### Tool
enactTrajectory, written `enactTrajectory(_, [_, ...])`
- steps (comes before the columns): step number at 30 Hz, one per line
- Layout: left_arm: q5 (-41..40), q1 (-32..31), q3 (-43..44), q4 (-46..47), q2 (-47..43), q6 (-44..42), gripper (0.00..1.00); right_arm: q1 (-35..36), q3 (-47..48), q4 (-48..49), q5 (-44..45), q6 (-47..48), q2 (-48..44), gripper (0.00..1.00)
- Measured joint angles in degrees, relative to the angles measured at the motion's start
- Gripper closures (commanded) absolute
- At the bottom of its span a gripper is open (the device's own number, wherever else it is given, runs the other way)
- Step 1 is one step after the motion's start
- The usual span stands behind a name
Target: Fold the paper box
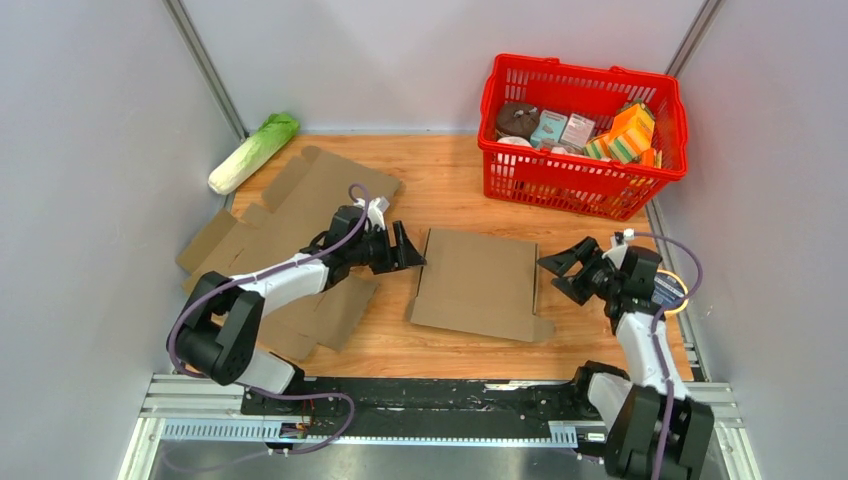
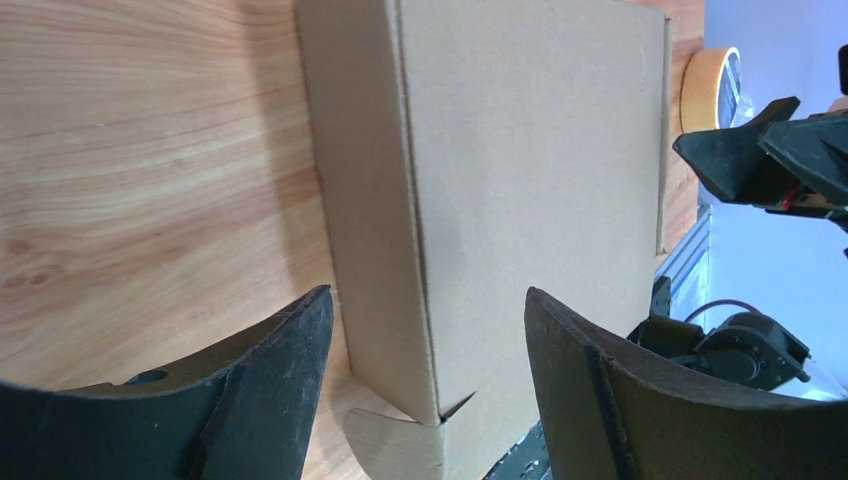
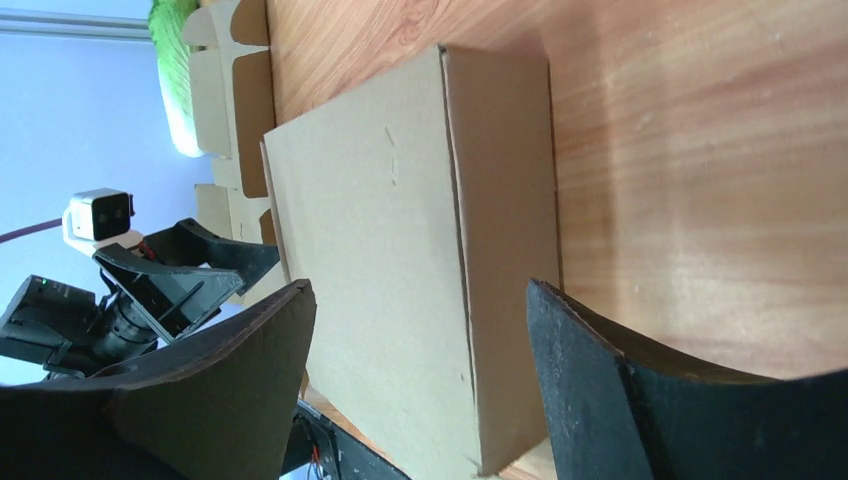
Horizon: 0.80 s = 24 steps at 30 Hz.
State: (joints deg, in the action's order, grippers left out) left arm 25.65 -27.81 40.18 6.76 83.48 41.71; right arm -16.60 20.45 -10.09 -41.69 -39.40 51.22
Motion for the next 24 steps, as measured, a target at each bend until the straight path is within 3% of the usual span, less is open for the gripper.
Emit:
enactTrajectory(8, [3.02,1.75,-1.55,2.27,2.89,0.81,0.30,3.39,9.49,4.72,1.68,1.46,19.61,0.39])
enactTrajectory(19, [5.68,1.70,-1.57,7.32,8.00,2.82,0.21,4.52,11.76,14.67,1.62,0.76,33.20,0.57])
enactTrajectory(24, [6.73,1.70,-1.57,8.70,9.27,3.19,0.20,4.35,11.87,17.73,-0.11,-0.26,35.06,0.67])
